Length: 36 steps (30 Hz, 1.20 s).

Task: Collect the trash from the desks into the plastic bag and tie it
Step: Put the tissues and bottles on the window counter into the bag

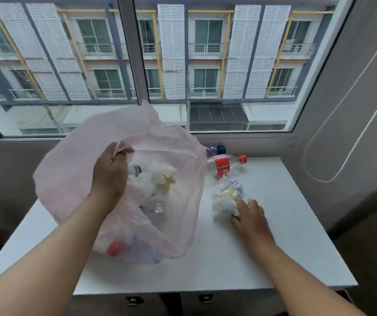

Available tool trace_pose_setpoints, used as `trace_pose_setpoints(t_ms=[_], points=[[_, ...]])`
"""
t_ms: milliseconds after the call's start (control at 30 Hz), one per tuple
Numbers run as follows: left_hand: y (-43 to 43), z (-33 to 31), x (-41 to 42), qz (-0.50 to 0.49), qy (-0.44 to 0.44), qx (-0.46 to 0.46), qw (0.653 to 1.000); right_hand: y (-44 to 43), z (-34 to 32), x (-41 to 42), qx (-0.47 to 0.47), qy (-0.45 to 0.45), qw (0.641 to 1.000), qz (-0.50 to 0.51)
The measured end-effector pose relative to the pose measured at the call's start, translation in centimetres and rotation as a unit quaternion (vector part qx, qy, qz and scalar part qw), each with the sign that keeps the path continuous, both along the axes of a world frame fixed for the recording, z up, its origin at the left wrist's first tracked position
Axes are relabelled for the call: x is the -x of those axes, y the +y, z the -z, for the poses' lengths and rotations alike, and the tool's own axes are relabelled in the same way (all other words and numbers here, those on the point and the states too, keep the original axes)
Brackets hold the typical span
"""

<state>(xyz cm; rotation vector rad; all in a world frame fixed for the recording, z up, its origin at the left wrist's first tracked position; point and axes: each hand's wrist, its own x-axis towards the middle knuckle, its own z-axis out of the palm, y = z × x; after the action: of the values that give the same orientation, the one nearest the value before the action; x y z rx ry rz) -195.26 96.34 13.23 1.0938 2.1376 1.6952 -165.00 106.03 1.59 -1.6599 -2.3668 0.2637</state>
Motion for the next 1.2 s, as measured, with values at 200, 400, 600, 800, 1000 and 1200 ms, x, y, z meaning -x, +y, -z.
trace_pose_setpoints(t_ms=[200, 400, 600, 800, 1000, 1200], points=[[-2.9, -2.2, 0.8, -0.072, 0.022, 0.02, 0.997, 0.4, -9.7, 6.3, -0.078, 0.291, 0.934, -0.189], [-5.9, -4.2, 0.5, -0.116, 0.018, 0.015, 0.993, -5.2, -13.3, 14.7, -0.131, 0.243, 0.87, -0.408], [-6.7, -4.4, 0.8, -0.109, 0.007, 0.014, 0.994, -4.8, -12.2, 18.8, -0.145, 0.102, 0.892, -0.415], [-4.5, -4.4, 1.9, -0.034, 0.064, 0.039, 0.997, -3.2, -10.8, 17.6, -0.039, -0.073, 0.915, -0.396], [-0.3, -2.9, 2.0, -0.002, 0.077, 0.021, 0.997, -0.8, -11.1, 10.9, -0.246, 0.122, 0.923, -0.269], [0.3, -1.6, 3.1, -0.023, 0.085, 0.047, 0.995, 3.6, -5.9, 4.0, -0.107, 0.121, 0.987, 0.023]])
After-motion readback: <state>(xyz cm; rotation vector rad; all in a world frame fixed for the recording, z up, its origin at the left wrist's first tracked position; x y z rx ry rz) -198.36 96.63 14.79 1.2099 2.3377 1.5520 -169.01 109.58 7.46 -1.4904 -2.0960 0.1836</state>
